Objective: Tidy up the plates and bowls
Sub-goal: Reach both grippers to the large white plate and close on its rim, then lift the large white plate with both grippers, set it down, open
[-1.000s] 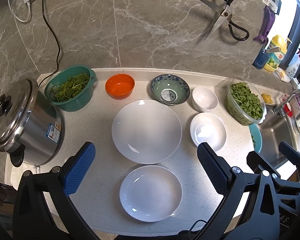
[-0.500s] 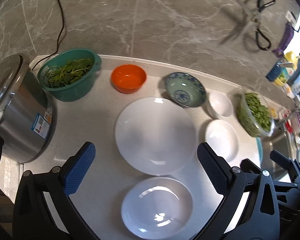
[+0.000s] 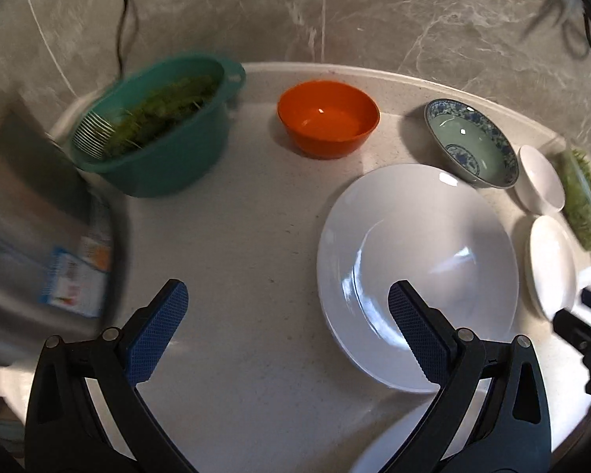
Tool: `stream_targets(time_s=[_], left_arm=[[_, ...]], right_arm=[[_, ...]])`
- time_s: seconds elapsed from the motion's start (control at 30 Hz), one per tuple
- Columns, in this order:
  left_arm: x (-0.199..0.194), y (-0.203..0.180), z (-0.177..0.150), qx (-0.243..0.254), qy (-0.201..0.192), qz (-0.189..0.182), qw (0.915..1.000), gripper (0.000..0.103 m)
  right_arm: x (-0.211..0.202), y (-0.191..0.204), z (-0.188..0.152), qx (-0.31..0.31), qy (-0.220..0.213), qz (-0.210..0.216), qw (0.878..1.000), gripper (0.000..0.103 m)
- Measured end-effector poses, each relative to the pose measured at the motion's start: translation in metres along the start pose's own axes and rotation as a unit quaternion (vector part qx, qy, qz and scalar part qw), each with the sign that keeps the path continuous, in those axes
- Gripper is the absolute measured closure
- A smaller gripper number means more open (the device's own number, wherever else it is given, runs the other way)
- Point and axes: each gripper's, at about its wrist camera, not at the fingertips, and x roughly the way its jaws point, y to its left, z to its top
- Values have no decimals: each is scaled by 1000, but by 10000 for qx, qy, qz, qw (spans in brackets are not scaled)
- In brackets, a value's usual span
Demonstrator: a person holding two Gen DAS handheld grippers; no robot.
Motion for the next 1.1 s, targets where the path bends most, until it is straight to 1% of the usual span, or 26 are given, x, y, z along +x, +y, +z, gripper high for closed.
stream_targets(time_s=[0.03,0.07,0.13,0.2,0.23,0.3,0.4,0.43,0.47,0.5,0.57,0.63,0.67,0.7,0.73,0.77,0.8,0.83,0.87,0.9,0.93,0.97,1.03,1.1], left_arm=[[9,6,0,-47,-12,-122,9999,0],[14,9,1,-50,-18,-150,9999,0],[30,13,4,107,41,-57,9999,0],[42,13,6,264,110,95,9995,0],[45,13,7,319,133,91,9994,0],[59,14,10,386,191,18,9991,0],[73,13,11,408,297,-61,9987,1],[79,13,13,401,321,-86,9986,1],[82,11,13,392,348,-110,9986,2],[87,10,14,379,383,-171,9984,3],[94,9,18,335,390,-287,9983,6],[101,7,23,264,394,-426,9980,8],[104,6,25,203,410,-491,9977,12],[108,5,28,146,432,-527,9976,21],[111,5,30,88,469,-591,9971,25],[116,5,32,5,538,-699,9961,33],[121,5,34,-100,659,-826,9944,35],[122,4,36,-151,649,-851,9941,36],[123,2,38,-161,651,-842,9942,44],[124,-1,41,-145,689,-912,9933,58],[123,-4,43,-135,670,-1043,9922,66],[123,-8,45,-129,649,-1124,9915,78],[123,-15,48,-65,590,-998,9932,78],[122,-17,46,-123,587,-1018,9930,78]], right_arm=[[7,-4,-1,55,61,132,9999,8],[15,-8,-3,147,116,326,9993,12],[26,-14,-5,293,204,559,9978,14],[34,-14,-6,334,251,678,9968,15],[41,-14,-5,353,302,715,9964,15],[50,-13,-2,400,353,931,9942,18],[65,-15,2,610,401,1362,9880,31],[70,-16,3,635,457,1369,9875,34],[75,-14,5,612,514,1222,9893,42],[80,-13,6,559,538,1109,9908,46],[86,-13,9,563,579,989,9918,48],[90,-13,10,569,554,992,9919,49],[92,-12,11,563,534,965,9923,50],[93,-10,14,513,499,873,9936,51],[94,-10,14,489,478,838,9941,51],[95,-11,16,468,481,818,9944,52],[96,-10,18,449,477,793,9947,54],[97,-10,19,439,478,764,9950,57],[97,-10,20,420,484,738,9952,61],[99,-10,22,386,487,696,9956,64],[100,-10,23,363,496,645,9960,71],[100,-11,23,359,509,646,9960,74],[101,-13,23,404,513,761,9950,77],[101,-14,24,442,491,767,9949,77]])
